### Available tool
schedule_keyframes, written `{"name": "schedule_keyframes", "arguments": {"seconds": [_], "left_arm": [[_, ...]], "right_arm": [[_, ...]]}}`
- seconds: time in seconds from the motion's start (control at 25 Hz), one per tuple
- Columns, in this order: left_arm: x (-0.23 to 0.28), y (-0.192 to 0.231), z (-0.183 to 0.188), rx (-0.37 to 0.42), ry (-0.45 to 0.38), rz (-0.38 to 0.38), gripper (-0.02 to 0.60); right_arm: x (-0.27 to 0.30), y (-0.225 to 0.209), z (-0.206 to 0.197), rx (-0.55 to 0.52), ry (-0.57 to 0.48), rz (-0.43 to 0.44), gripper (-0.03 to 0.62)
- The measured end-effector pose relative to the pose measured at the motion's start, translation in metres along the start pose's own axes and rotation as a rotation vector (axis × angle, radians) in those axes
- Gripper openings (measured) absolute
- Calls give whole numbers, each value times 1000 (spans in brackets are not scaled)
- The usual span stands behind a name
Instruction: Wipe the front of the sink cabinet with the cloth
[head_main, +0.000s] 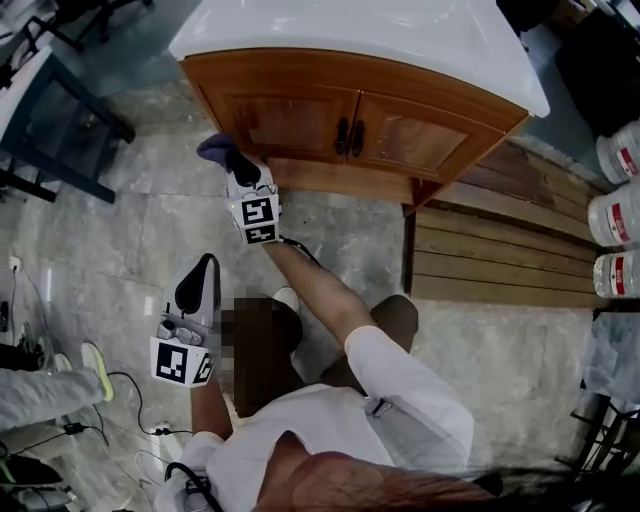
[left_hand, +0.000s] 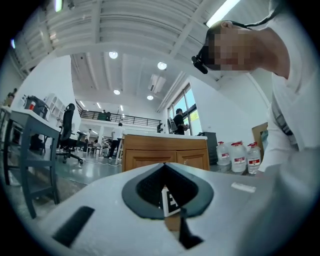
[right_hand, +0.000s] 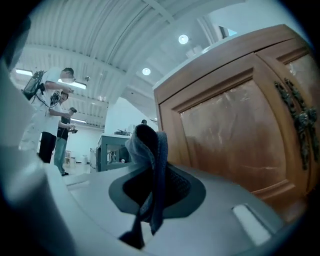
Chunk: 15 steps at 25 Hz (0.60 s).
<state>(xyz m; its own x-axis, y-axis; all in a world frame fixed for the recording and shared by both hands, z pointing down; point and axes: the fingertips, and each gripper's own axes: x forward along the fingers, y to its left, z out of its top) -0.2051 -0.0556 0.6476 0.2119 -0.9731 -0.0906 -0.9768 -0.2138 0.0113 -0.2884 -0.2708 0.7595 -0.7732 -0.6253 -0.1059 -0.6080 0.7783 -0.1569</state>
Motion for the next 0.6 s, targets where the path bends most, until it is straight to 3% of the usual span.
{"name": "schedule_keyframes", "arguments": {"seconds": [0.2,0.36,0.6], "left_arm": [[-17,29,-2,-1,19,61,3],[-8,29,-8,-4,23,28,3],[13,17,-12,-23,10,-38,3]], "right_arm": [[33,-16,-15,0,31,-63,52],[28,-50,-16,9,28,-136,52],[-28,-105,-8,3,-12,-241,51]]}}
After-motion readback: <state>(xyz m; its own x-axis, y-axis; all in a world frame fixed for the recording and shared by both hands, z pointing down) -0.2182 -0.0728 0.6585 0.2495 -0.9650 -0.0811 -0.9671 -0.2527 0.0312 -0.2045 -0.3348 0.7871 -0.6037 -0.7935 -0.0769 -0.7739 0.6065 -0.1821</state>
